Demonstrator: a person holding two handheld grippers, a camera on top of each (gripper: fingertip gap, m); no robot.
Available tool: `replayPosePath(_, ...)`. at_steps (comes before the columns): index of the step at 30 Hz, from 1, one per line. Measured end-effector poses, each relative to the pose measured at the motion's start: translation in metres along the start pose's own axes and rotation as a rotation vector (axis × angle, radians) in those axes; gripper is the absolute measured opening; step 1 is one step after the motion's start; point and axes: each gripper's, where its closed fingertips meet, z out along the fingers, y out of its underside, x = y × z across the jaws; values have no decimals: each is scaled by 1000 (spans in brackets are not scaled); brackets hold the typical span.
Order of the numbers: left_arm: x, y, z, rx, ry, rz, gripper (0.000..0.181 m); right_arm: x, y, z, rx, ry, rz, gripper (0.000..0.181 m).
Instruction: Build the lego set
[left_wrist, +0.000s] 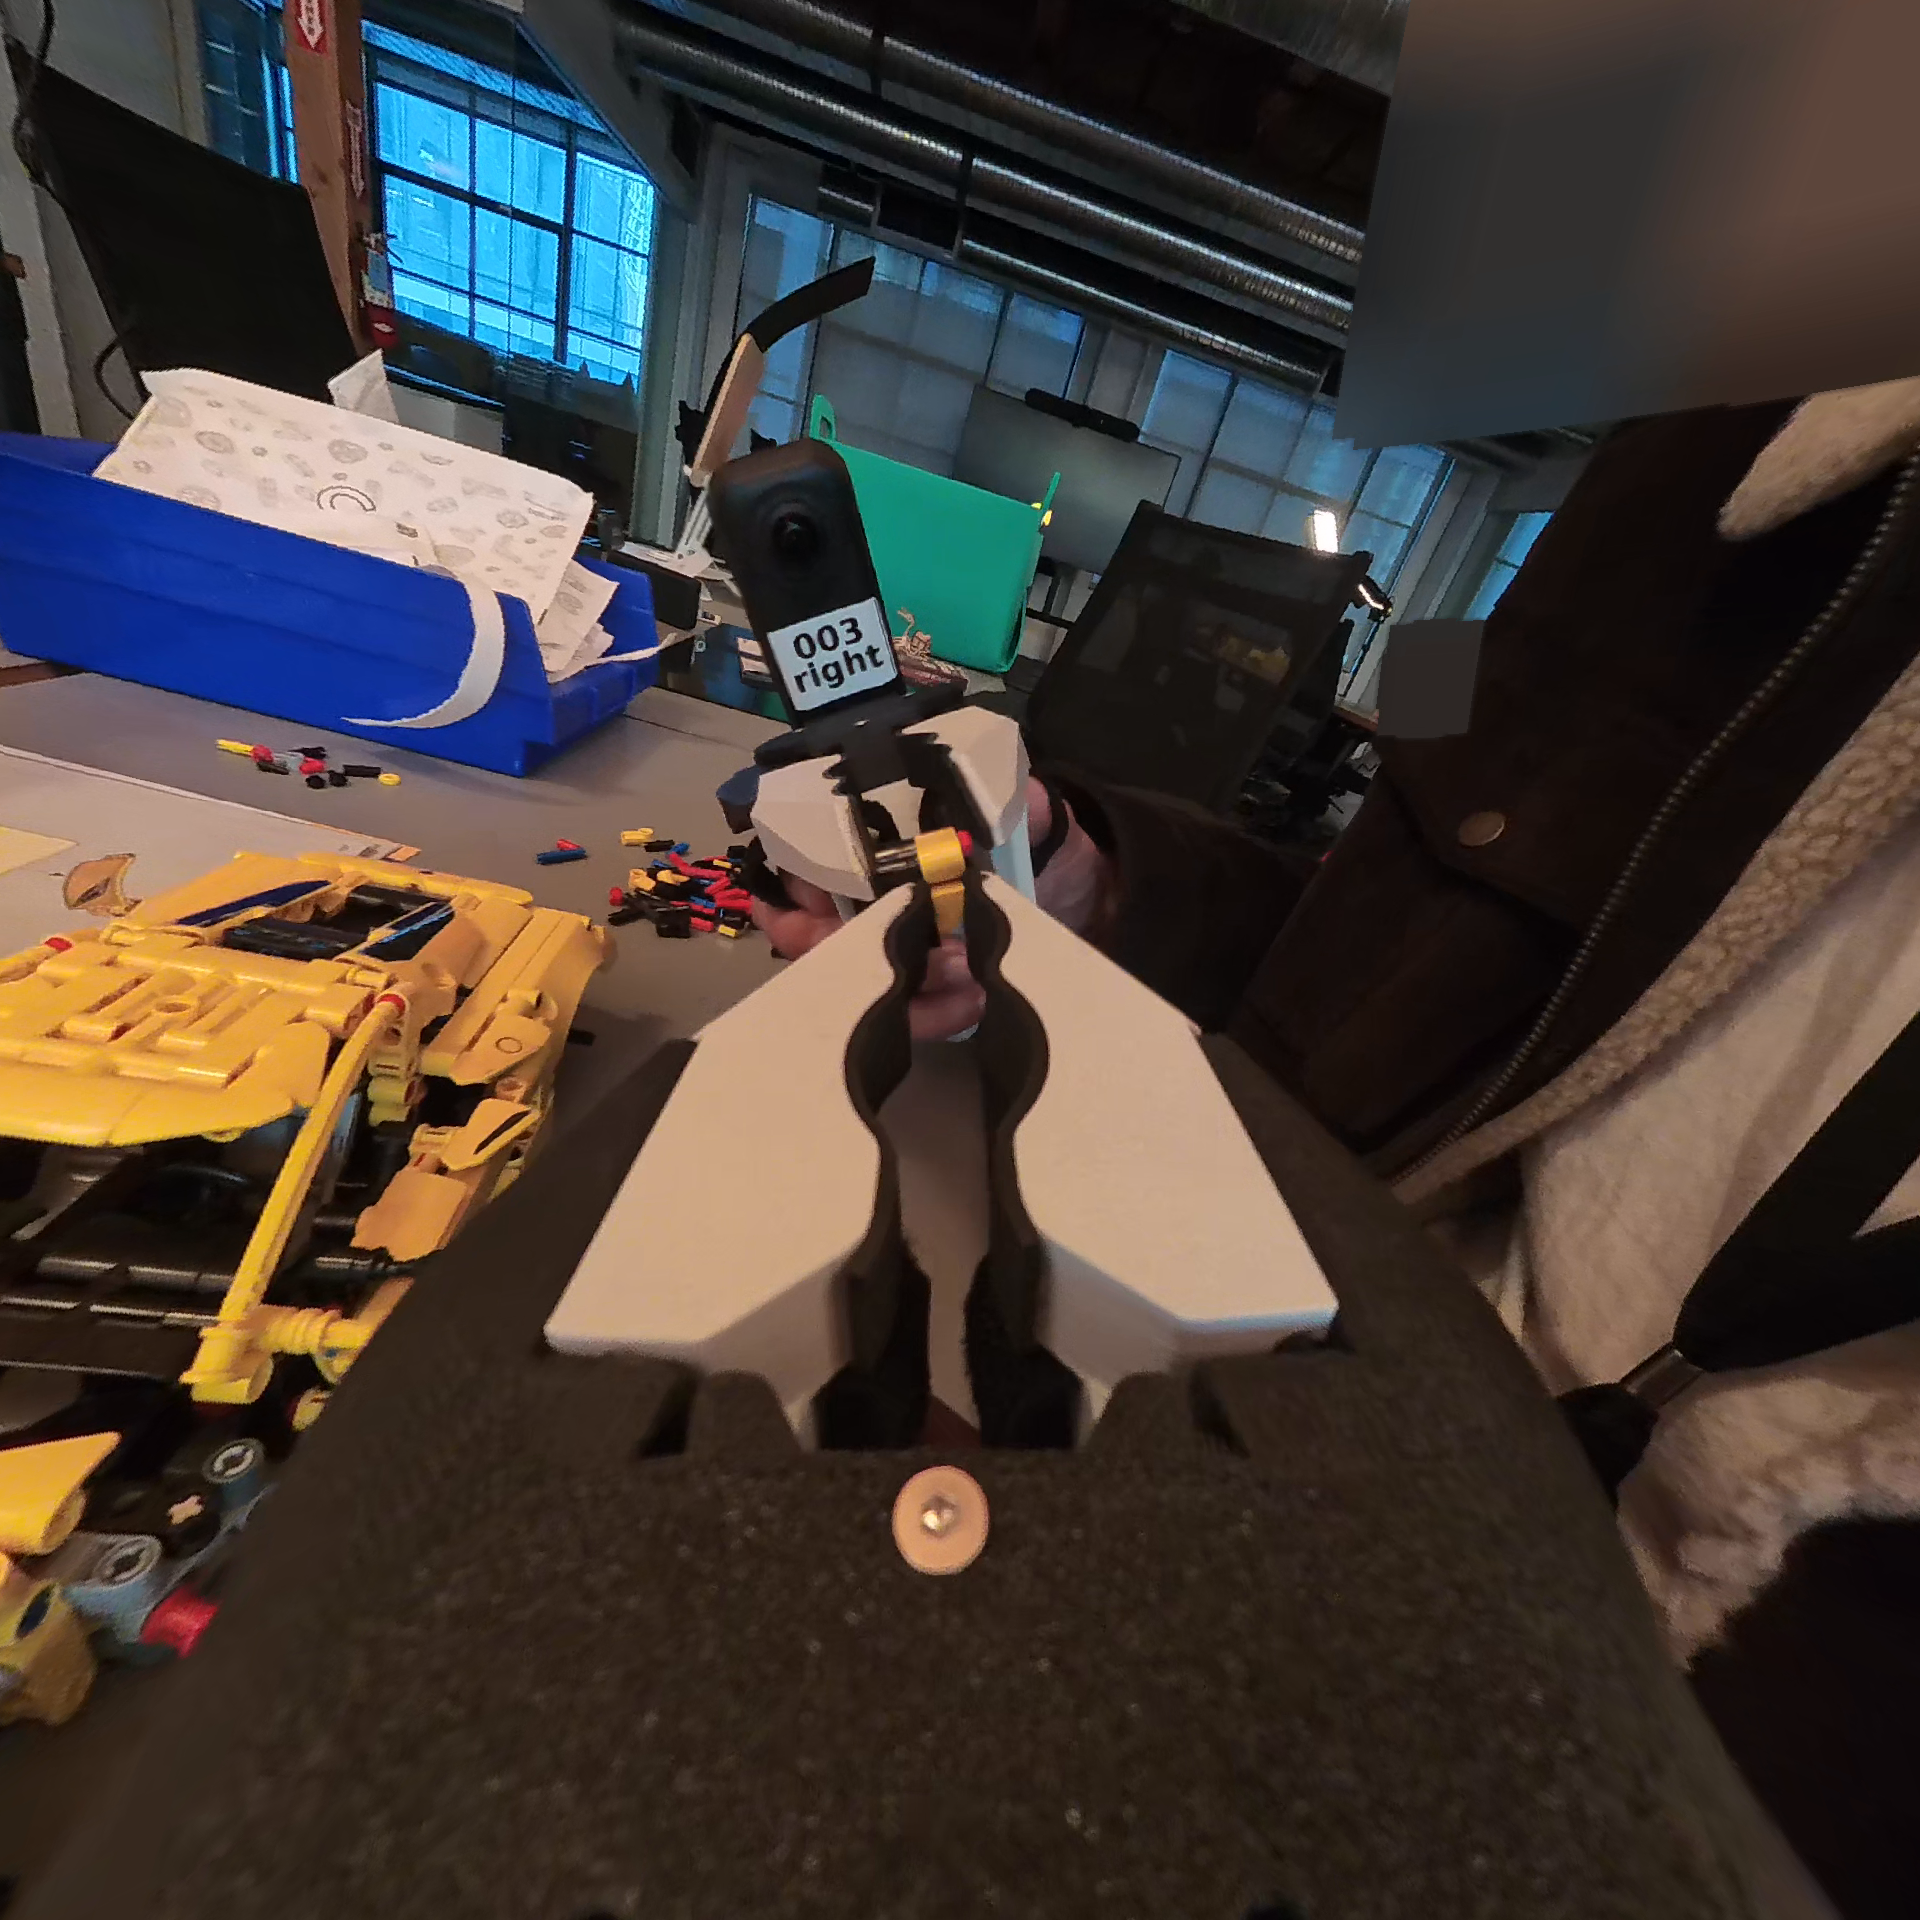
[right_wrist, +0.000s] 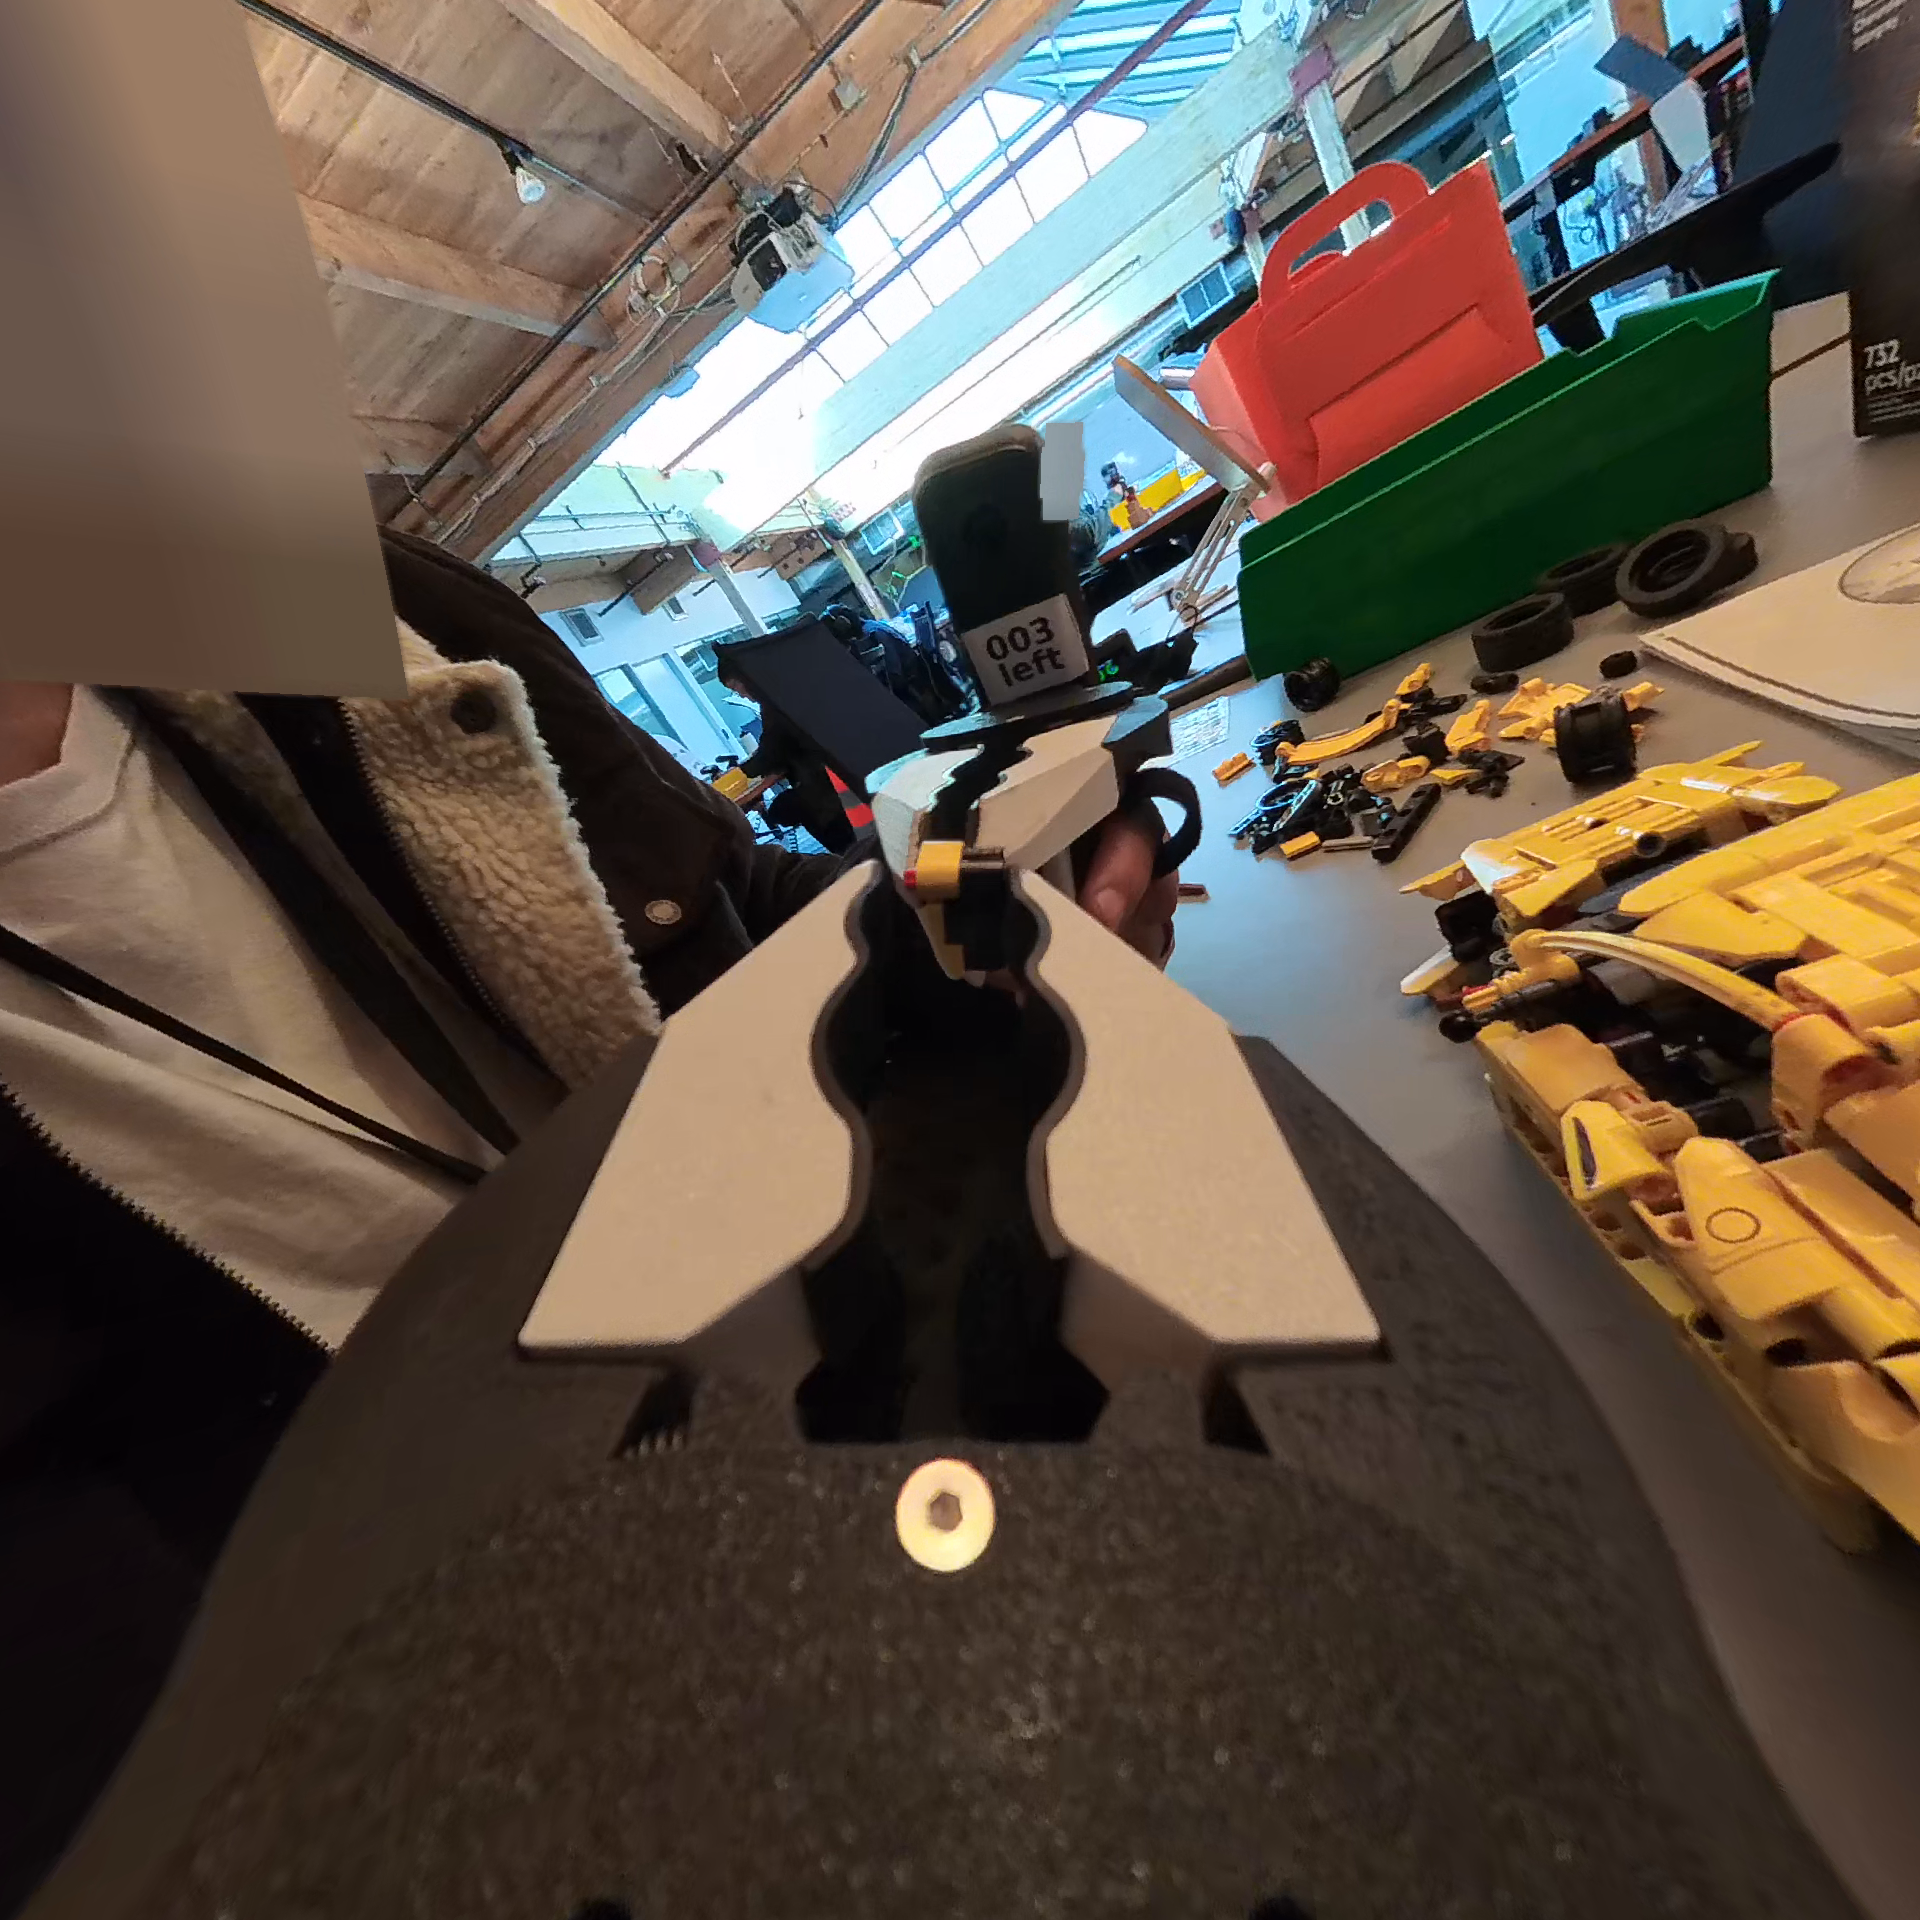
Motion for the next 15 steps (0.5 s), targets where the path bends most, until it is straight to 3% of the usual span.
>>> replayPosePath(6,1,0,1,0,0,5,6,0,-1,0,14,-14,35,17)
replayPosePath(11,-3,1,0,-2,-17,9,6,3,-1,-1,2,51,-42,17)
replayPosePath(15,-12,-3,-1,11,-63,1,44,13,-2,-6,-33,171,-154,17)
